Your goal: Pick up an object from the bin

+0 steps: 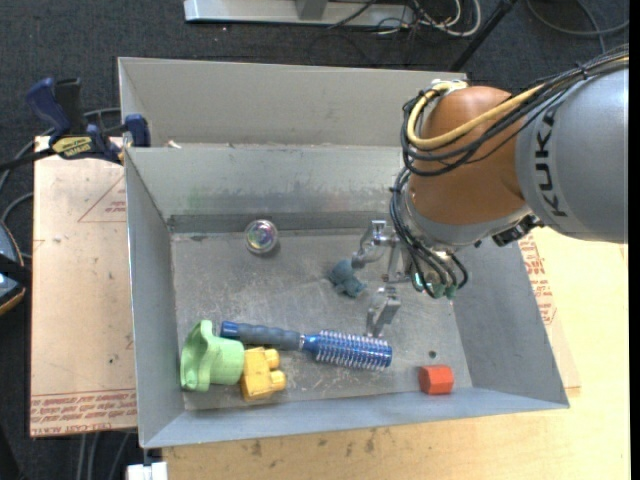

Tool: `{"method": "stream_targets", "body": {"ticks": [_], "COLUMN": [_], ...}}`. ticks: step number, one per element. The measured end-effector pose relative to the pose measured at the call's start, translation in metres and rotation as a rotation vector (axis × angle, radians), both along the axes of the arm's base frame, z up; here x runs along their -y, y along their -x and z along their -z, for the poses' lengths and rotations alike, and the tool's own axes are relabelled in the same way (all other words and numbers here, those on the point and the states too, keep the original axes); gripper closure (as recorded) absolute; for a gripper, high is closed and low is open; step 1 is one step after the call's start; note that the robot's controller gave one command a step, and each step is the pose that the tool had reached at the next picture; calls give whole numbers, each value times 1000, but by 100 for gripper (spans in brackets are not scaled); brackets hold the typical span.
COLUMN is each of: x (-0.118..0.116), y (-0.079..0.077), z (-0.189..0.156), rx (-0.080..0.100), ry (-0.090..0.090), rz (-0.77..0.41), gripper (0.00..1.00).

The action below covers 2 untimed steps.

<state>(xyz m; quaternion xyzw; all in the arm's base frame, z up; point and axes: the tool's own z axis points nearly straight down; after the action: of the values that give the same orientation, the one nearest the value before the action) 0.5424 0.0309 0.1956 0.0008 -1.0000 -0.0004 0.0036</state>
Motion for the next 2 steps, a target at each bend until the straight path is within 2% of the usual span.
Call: {"method": "stream_targets", "body": {"ticks": [1, 2], "x": [-17, -17], "y": [54, 56], "z": [109, 111], "rx": [16, 11], "ry": [-1, -1], "rz": [-93, -92], "gripper": [0, 100]}}
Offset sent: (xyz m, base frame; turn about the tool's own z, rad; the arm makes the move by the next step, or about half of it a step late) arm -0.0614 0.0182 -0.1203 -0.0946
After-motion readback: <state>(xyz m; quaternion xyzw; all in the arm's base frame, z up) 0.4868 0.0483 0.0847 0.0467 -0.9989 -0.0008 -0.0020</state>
